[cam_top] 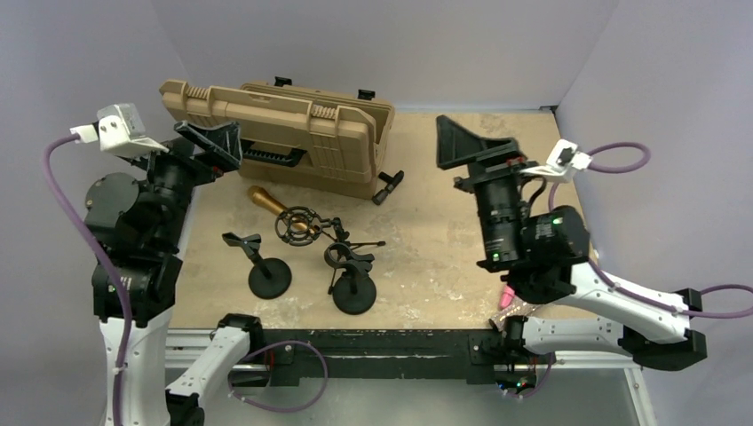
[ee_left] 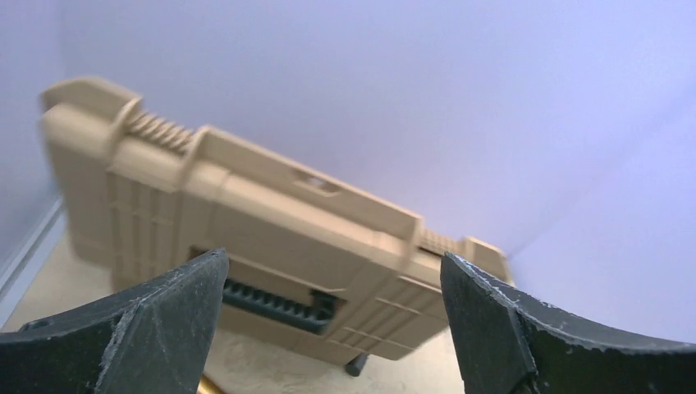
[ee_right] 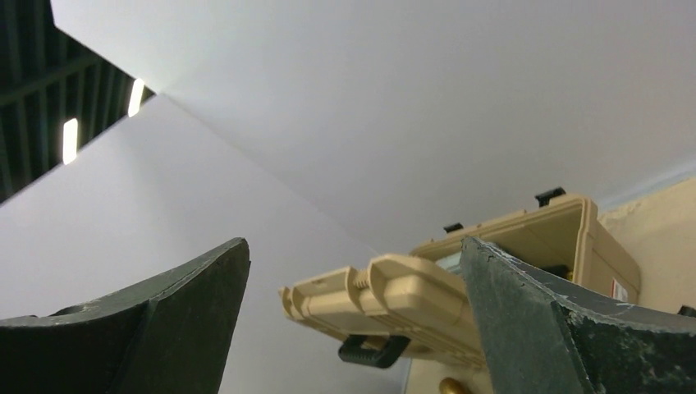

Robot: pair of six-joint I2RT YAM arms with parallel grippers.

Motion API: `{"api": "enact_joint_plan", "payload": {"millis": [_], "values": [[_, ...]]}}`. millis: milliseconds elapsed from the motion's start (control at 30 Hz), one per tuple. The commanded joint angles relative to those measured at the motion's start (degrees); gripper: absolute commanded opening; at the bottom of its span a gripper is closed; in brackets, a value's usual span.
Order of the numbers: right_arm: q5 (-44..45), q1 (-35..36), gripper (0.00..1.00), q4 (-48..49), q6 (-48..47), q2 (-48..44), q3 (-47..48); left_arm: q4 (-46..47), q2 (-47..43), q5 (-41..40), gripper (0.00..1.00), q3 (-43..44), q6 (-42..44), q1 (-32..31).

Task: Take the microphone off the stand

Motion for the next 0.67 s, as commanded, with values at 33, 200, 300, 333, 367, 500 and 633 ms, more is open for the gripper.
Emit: {"api": "enact_joint_plan", "payload": {"millis": [33,200,300,333,367,500,633], "values": [[4.0,-0.1,0.99,2.4,-11.2,-1.9,9.1,1.9,1.0,15.0,0.98,7.7,7.6,-2.4],[5.5,-0.1,0.99,7.8,-19.2,-3.3,12.0,3.3,0.4,20.6,0.98,12.1,9.0,-2.5],[5.3,-0.1,0.99,11.1,-23.8,-4.7,12.8,3.5,0.3,21.9,0.98,13.2,9.3,-2.4],[5.3,-0.1,0.99,12.0,-25.0,-5.2,13.0,3.5,0.3,22.2,0.98,13.2,9.2,-2.5],[5.3,0.0,0.99,12.3,-25.8,-5.6,13.4,3.7,0.3,22.3,0.98,13.2,9.1,-2.5],[-1.1,-0.1,0.99,12.3,-27.8,-8.0,13.2,3.9,0.4,23.5,0.98,12.9,9.0,-2.5],[-0.7,0.0,0.99,14.0,-28.1,-9.0,11.9,4.5,0.1,24.7,0.98,12.3,9.2,-2.5]]}}
